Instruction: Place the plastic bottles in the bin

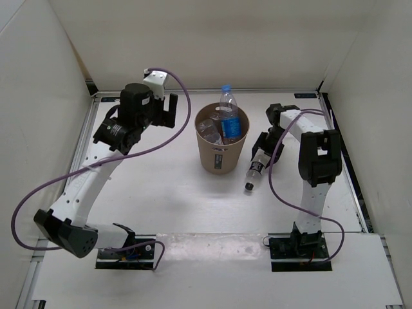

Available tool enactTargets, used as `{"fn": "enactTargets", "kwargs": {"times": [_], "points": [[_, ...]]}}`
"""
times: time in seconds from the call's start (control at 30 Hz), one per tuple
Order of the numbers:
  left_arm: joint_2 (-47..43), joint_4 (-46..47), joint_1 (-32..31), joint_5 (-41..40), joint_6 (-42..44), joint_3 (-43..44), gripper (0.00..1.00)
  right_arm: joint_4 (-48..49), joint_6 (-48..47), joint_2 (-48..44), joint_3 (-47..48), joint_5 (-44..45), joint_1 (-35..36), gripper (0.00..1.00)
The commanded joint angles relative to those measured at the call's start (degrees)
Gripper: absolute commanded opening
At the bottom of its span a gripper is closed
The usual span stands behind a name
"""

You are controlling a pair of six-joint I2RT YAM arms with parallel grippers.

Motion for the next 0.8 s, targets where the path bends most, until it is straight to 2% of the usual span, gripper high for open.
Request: {"fn": "enactTargets", "kwargs": {"times": [0.0, 0.07, 0.1, 0.13, 0.2, 0.27, 0.3, 0.37, 0.47, 0.63, 0.7, 0.77], "points": [[-3.3, 0.6, 0.1, -4.8, 0.9, -3.0, 1.0, -4.5, -0.9, -1.1, 1.3, -0.1, -0.6, 0.41], [-3.9, 1.2, 0.2, -5.1, 0.2, -4.5, 1.0, -5.8, -1.4, -1.6, 1.3, 0.2, -1.4, 0.27], [-3.8, 1.3, 0.2, -5.1, 0.2, -4.7, 1.0, -6.6, -1.5, -2.6, 1.4, 0.2, -1.7, 0.13], [-3.7, 1.5, 0.2, -5.1, 0.2, -4.9, 1.0, -7.4, -1.2, -3.3, 2.1, 0.2, -2.5, 0.13], [-3.7, 2.3, 0.2, -5.2, 0.1, -5.4, 1.0, -9.1, -0.9, -6.2, 4.3, 0.2, -4.0, 0.0], [-3.5, 2.4, 0.1, -5.5, -1.7, -5.5, 1.0, -10.4, -0.1, -7.6, 6.3, 0.4, -4.7, 0.0], [-3.5, 2.4, 0.2, -5.9, -2.0, -6.3, 1.0, -13.6, 0.6, -9.2, 11.2, 0.5, -6.2, 0.0], [-3.6, 1.7, 0.1, -7.5, -3.2, -8.3, 1.0, -14.8, 1.3, -12.1, 14.6, 0.8, -7.2, 0.0], [-4.3, 1.6, 0.1, -8.6, -4.3, -11.2, 1.0, -13.5, 2.3, -17.2, 25.5, 2.3, -8.6, 0.0], [-6.6, 1.7, 0.1, -8.6, -6.2, -17.0, 1.0, -3.6, 2.3, -22.0, 36.1, 4.6, -4.9, 0.0], [-7.4, 1.5, 0.2, -8.4, -6.7, -18.7, 1.0, -1.4, 1.6, -24.3, 37.1, 5.5, -3.1, 0.0], [-7.9, 1.4, 0.2, -8.1, -7.0, -19.5, 1.0, 5.0, -1.7, -27.1, 36.6, 8.5, 2.9, 0.0]]}}
